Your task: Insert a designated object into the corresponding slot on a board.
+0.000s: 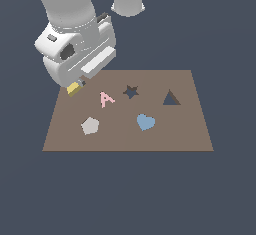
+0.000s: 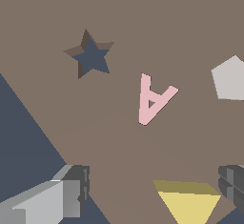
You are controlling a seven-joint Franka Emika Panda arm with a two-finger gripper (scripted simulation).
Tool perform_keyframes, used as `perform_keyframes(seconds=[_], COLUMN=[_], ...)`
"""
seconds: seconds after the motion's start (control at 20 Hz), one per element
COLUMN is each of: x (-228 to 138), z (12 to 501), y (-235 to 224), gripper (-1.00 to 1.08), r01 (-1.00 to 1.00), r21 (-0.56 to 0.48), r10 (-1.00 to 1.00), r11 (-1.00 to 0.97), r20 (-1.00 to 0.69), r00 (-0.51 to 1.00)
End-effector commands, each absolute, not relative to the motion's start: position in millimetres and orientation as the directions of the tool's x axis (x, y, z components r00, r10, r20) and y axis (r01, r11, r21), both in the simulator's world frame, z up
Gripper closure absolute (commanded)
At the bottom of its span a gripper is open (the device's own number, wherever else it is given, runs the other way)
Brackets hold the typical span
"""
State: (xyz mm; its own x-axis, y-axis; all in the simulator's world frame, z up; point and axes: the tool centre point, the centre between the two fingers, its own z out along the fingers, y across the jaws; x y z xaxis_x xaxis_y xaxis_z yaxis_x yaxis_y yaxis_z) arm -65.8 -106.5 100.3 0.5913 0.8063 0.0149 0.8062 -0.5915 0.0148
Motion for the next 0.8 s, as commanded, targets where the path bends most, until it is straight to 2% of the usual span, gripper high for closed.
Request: perform_keyframes(seconds=[0.0, 0.75], x=[-68, -62], z=[94, 61], y=[-118, -173], gripper=[-0.92, -0.92], r01=[0.850, 0.983], r21=[0.013, 0.004], r10=[0.850, 0.983], r11=[-0.527, -0.182], r20=[0.013, 0.003], r00=[0.527, 0.182])
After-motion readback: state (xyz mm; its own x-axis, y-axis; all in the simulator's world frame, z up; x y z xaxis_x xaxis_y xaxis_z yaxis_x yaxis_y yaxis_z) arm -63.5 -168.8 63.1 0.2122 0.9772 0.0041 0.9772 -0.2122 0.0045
